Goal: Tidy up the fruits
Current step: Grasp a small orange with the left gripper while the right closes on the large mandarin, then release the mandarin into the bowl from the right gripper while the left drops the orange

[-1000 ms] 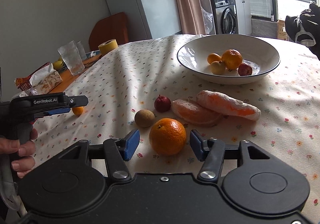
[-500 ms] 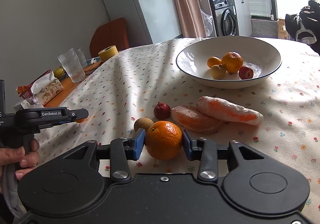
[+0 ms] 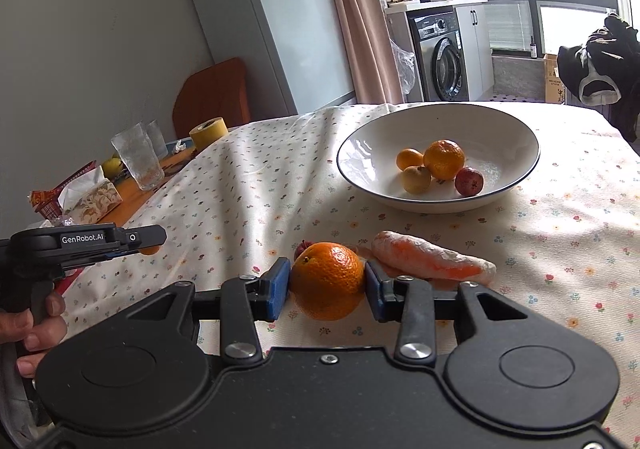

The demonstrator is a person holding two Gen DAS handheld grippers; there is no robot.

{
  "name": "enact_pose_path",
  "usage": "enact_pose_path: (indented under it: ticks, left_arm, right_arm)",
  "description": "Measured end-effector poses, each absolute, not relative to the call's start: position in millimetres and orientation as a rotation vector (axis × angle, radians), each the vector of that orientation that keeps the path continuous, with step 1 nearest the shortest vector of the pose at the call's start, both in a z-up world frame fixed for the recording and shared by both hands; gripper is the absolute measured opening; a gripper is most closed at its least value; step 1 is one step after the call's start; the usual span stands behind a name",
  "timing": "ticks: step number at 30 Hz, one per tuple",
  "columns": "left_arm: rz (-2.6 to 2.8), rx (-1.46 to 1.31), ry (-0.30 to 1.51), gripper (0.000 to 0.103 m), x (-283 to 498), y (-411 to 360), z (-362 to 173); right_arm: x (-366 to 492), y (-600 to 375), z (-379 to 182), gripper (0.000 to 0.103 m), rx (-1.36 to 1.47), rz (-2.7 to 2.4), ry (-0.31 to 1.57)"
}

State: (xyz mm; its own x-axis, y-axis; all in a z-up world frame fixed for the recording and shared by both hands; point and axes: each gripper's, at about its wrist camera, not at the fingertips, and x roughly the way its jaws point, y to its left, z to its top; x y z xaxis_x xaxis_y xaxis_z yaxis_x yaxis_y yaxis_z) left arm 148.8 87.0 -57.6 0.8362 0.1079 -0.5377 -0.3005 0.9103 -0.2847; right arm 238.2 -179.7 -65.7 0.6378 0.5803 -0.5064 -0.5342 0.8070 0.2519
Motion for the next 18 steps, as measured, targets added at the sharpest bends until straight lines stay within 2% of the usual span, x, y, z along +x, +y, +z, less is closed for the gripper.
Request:
enact_pose_path:
  ticks: [18]
  left_arm:
    - [0.12,-0.337,0.501,0.022,177,41,-37]
  right_arm:
    - [260,-204,-45,0.038,0.107,0.583,0.528]
